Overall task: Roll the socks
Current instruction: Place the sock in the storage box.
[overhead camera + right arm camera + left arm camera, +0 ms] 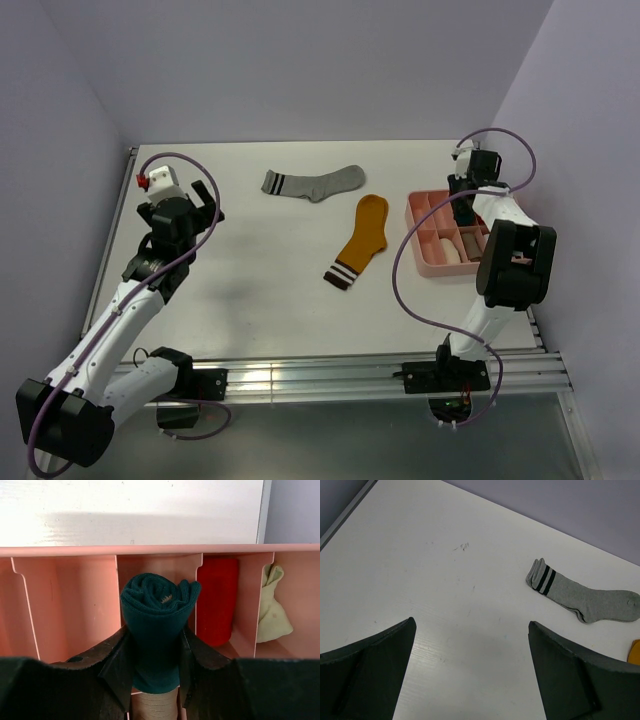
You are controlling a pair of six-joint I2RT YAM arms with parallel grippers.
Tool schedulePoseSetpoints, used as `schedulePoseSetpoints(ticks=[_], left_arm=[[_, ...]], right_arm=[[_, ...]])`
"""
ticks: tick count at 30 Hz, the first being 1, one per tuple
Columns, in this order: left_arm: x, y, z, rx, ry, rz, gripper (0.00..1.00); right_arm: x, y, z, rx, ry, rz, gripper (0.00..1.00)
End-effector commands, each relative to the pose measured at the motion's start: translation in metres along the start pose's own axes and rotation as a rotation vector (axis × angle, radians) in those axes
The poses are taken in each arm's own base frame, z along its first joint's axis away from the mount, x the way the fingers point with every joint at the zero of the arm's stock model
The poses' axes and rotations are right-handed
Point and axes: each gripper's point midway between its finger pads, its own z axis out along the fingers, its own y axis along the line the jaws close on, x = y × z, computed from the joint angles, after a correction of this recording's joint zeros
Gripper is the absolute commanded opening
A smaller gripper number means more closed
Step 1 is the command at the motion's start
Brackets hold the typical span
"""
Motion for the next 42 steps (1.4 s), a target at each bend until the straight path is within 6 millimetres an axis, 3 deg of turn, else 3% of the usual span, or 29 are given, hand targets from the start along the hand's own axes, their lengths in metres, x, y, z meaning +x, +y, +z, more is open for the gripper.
schedulePoseSetpoints(ticks=[1, 12, 14, 18, 21, 37, 38, 42], left_arm=[[-0.009, -0.007, 0.0, 0.034, -0.031, -0.032, 0.99], [-0.003, -0.007, 0.001, 0.037, -0.016, -0.019, 0.99], [-0.001, -0.007, 0.001, 0.041, -0.011, -0.02, 0.99], [-0.001, -0.007, 0.001, 0.038, -0.012, -0.02, 0.99], [-0.003, -0.008, 0.002, 0.038, -0.015, -0.017, 1.0], [0.003, -0.012, 0.006, 0.052, -0.005, -0.022, 1.0], [0.003, -0.012, 0.006, 0.053, -0.003, -0.023, 0.99], [0.006, -0.013, 0.007, 0.057, 0.007, -0.03, 0.99]], right_arm=[[0.003, -0.005, 0.007, 0.004, 0.012, -0.006, 0.0], [0.016, 0.003, 0.026, -0.061, 0.075, 0.002, 0.0], [0.015, 0.003, 0.028, -0.065, 0.079, 0.003, 0.07], [0.009, 0.002, 0.03, -0.078, 0.077, 0.007, 0.32], [0.003, 0.001, 0.026, -0.083, 0.074, 0.009, 0.41], [-0.019, -0.006, 0.001, -0.06, 0.012, 0.016, 0.56], [-0.02, -0.006, 0.0, -0.061, 0.007, 0.017, 0.63], [-0.023, -0.006, -0.002, -0.064, 0.001, 0.022, 0.66]])
